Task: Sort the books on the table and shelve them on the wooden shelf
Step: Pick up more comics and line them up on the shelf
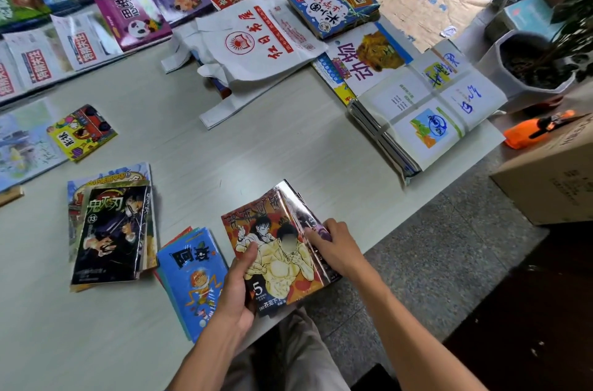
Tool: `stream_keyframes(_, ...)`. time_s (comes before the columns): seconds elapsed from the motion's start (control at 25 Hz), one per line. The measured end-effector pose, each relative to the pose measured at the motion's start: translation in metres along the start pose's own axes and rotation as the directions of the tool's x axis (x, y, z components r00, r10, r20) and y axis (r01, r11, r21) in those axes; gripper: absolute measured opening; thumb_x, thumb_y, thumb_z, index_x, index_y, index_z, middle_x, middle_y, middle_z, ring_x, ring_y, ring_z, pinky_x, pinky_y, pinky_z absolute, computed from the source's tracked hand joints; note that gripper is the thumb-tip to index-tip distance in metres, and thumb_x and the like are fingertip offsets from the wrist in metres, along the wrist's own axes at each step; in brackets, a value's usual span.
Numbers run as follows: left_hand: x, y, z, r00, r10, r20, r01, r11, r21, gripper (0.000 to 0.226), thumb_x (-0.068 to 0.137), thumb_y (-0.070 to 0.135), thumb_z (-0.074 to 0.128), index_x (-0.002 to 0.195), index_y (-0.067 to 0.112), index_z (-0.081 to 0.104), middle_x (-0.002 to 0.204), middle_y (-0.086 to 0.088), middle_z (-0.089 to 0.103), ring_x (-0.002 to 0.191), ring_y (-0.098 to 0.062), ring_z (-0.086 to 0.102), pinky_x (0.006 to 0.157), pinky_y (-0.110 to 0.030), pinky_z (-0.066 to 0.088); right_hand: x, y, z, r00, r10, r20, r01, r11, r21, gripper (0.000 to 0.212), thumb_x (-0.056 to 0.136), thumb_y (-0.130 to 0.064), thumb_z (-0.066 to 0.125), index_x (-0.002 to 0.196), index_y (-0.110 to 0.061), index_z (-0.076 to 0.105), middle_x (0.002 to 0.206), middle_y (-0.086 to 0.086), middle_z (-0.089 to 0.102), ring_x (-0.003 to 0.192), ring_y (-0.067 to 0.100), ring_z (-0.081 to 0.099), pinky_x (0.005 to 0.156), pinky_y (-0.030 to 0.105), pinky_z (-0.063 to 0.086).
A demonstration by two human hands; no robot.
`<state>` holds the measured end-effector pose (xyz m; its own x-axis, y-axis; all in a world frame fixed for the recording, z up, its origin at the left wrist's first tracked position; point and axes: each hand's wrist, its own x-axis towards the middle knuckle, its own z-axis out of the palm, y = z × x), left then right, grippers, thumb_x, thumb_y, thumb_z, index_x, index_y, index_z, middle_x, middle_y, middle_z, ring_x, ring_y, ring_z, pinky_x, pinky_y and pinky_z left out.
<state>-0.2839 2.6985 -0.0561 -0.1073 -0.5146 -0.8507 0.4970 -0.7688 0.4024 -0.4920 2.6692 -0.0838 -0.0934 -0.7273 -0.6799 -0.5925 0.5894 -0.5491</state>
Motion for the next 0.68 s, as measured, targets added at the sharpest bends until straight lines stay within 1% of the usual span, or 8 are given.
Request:
stream_keyframes(0.08,0.000,0.001,-0.006,1.000,-0.006,0.004,0.006,1.000,0.016,0.052,0.073,0.038,0.080,0.116,0.013,0.067,0.102,-0.016,0.078,0.086,-0.033,0.077,0.058,-0.042,0.061,-0.012,0.005,0.007,0.999,0.028,0.025,-0.028,0.999,0.021,0.059,0.084,-0.082,0.040,0.114,-0.032,0.043,0.121,0.001,0.047,0.098,0.016,0.059,0.092,0.046,0.055)
stream_keyframes(0.24,0.002,0.006,-0.015,0.999,-0.035,0.013,0.034,0.998,0.050,0.041,0.076,0.039,0.073,0.109,0.013,0.071,0.101,-0.017,0.078,0.085,-0.035,0.076,0.058,-0.043,0.061,-0.033,0.020,0.027,0.991,0.132,0.005,-0.131,0.986,-0.100,0.080,0.081,-0.089,0.025,0.131,-0.028,0.037,0.134,0.006,0.039,0.113,0.030,0.059,0.097,0.050,0.050)
stream_keyframes(0.36,0.003,0.009,-0.018,0.998,-0.055,0.002,0.054,0.993,0.106,0.042,0.075,0.040,0.075,0.106,0.013,0.073,0.101,-0.017,0.077,0.086,-0.036,0.076,0.059,-0.044,0.061,-0.041,0.027,0.028,0.992,0.123,0.007,-0.123,0.990,0.070,0.068,0.081,-0.084,0.038,0.122,-0.030,0.041,0.134,0.004,0.042,0.110,0.022,0.058,0.095,0.045,0.051)
stream_keyframes(0.44,0.004,0.010,-0.019,0.998,-0.059,-0.004,0.059,0.990,0.132,0.043,0.074,0.043,0.079,0.104,0.013,0.077,0.105,-0.018,0.077,0.091,-0.037,0.075,0.063,-0.045,0.061,-0.044,0.028,0.021,0.988,0.154,0.008,-0.151,0.954,0.259,0.077,0.075,-0.083,0.054,0.131,-0.032,0.039,0.138,0.001,0.047,0.114,0.018,0.057,0.095,0.041,0.049)
stream_keyframes(0.52,0.006,0.013,-0.023,0.999,-0.043,-0.023,0.045,0.992,0.119,0.041,0.072,0.048,0.080,0.099,0.016,0.080,0.107,-0.017,0.076,0.094,-0.035,0.075,0.065,-0.045,0.061,-0.036,0.020,0.009,0.967,0.186,0.177,-0.241,0.893,0.380,0.100,0.064,-0.086,0.063,0.143,-0.030,0.039,0.137,-0.005,0.049,0.124,0.020,0.052,0.104,0.044,0.043)
stream_keyframes(0.56,0.007,0.014,-0.024,0.999,-0.034,-0.038,0.038,0.993,0.108,0.042,0.072,0.049,0.080,0.099,0.017,0.080,0.108,-0.016,0.076,0.094,-0.034,0.075,0.065,-0.044,0.061,-0.030,0.015,0.002,0.943,0.177,0.283,-0.276,0.890,0.362,0.105,0.060,-0.089,0.063,0.144,-0.027,0.044,0.136,-0.006,0.050,0.128,0.021,0.049,0.111,0.048,0.037)
stream_keyframes(0.6,0.007,0.015,-0.024,0.998,-0.032,-0.047,0.036,0.995,0.095,0.042,0.072,0.050,0.079,0.100,0.018,0.079,0.107,-0.016,0.077,0.093,-0.033,0.076,0.064,-0.043,0.062,-0.023,0.009,-0.004,0.918,0.159,0.364,-0.288,0.898,0.332,0.104,0.059,-0.089,0.064,0.140,-0.025,0.050,0.136,-0.003,0.053,0.129,0.022,0.048,0.116,0.050,0.031)
stream_keyframes(0.68,0.006,0.013,-0.021,0.998,-0.042,-0.051,0.046,0.996,0.081,0.038,0.072,0.046,0.078,0.096,0.017,0.079,0.106,-0.016,0.077,0.090,-0.033,0.076,0.062,-0.043,0.062,-0.012,-0.002,-0.013,0.897,0.153,0.414,-0.296,0.904,0.307,0.096,0.063,-0.082,0.069,0.135,-0.022,0.055,0.143,0.006,0.054,0.131,0.025,0.048,0.120,0.050,0.028)
